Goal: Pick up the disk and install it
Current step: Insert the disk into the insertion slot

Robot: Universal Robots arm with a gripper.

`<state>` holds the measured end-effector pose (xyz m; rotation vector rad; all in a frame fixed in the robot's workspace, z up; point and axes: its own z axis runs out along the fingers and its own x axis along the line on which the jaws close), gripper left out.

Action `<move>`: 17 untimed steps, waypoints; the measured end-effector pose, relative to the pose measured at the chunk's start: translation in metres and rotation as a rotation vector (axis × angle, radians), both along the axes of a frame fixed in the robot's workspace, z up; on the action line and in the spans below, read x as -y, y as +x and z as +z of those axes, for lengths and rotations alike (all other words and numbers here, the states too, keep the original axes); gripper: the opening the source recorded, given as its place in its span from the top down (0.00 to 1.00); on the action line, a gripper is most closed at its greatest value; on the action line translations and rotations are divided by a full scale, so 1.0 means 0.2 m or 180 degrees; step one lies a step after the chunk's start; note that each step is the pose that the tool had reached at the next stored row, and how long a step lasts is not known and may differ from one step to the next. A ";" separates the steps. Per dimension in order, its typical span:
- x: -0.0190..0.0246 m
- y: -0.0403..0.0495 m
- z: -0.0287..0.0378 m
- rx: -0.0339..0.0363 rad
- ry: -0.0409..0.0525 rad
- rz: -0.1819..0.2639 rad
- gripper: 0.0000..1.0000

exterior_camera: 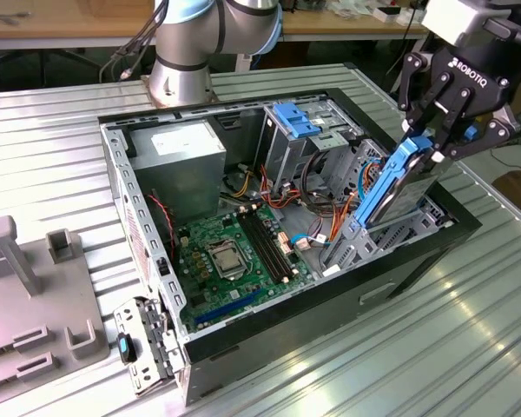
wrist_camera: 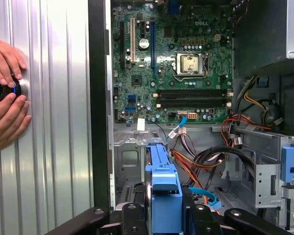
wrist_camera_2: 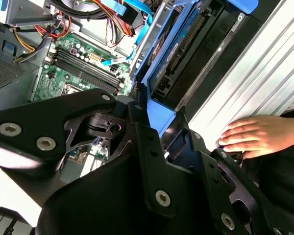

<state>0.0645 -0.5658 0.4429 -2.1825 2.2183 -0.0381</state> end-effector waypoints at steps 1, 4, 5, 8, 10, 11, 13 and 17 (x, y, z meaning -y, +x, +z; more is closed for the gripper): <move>0.000 0.000 -0.005 -0.0002 0.0000 0.0000 0.63; 0.000 0.001 -0.016 -0.0005 0.0000 0.0000 0.63; 0.001 0.001 -0.022 -0.0006 0.0000 0.0000 0.63; 0.001 0.001 -0.036 -0.0008 0.0000 0.0000 0.63; 0.001 0.001 -0.043 -0.0009 0.0000 0.0000 0.63; 0.001 0.001 -0.046 -0.0010 0.0000 0.0000 0.63; 0.002 0.001 -0.056 -0.0011 0.0000 0.0000 0.63; 0.002 0.002 -0.072 -0.0013 0.0000 0.0000 0.63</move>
